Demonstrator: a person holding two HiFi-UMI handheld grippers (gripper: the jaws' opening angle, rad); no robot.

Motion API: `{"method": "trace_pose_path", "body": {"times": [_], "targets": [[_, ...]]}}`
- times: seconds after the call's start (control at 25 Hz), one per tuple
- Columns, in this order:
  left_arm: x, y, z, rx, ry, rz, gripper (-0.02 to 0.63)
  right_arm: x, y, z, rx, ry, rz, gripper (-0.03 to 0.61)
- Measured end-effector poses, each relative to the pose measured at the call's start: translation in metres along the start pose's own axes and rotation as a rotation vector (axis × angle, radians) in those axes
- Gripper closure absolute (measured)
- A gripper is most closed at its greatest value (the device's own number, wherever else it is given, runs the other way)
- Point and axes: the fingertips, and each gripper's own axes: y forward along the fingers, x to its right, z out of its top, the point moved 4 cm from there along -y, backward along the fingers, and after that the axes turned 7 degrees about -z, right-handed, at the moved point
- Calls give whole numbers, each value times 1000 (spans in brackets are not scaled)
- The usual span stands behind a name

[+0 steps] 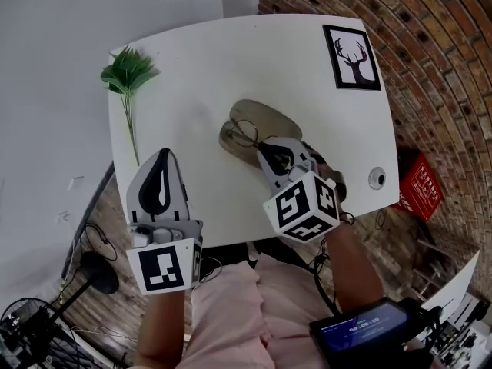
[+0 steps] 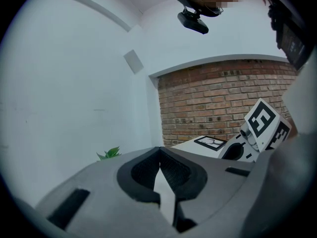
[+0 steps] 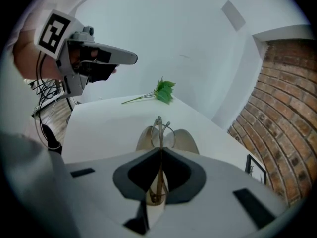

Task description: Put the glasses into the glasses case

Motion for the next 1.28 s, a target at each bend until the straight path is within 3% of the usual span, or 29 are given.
{"method": "trace_pose_path", "body": {"times": [1.28], "targets": [[-3, 1, -12, -25, -19, 26, 604, -33, 26, -15, -37, -28, 99, 558]]}}
